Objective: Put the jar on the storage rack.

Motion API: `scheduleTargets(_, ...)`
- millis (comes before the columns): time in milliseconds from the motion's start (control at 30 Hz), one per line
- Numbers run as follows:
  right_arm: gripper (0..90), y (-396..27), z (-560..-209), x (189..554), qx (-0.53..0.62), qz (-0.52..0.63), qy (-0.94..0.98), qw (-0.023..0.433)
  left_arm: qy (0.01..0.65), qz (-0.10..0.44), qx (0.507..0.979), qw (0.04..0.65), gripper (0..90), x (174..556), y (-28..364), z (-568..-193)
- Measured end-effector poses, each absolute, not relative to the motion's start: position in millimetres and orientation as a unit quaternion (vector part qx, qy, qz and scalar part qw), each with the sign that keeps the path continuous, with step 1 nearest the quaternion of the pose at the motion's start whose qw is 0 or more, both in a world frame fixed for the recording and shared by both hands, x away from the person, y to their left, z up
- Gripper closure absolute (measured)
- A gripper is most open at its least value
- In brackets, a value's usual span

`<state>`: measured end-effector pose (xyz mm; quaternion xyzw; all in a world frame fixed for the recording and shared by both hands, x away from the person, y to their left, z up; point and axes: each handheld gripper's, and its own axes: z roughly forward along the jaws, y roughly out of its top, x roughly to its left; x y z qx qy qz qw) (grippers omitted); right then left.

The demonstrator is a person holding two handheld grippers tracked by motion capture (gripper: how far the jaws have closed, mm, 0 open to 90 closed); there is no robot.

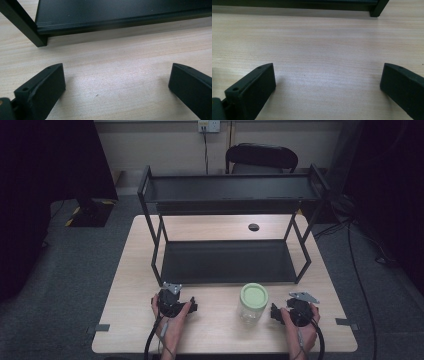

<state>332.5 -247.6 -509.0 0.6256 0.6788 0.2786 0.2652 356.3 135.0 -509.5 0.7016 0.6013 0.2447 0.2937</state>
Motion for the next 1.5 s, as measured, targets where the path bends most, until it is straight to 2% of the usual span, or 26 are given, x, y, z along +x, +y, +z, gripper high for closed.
scheduleTargets(800,1.1,-256,-506,326,0.636,0.317,0.658,0.250,0.607,0.247,0.697,0.291,0.1,357,134,-509)
scheduleTargets(1100,1.5,-252,-495,318,0.623,0.341,0.657,0.252,0.610,0.249,0.694,0.291,0.1,357,133,-510)
scheduleTargets(1500,1.2,-246,-472,303,0.609,0.368,0.642,0.285,0.610,0.249,0.694,0.291,0.1,357,133,-510)
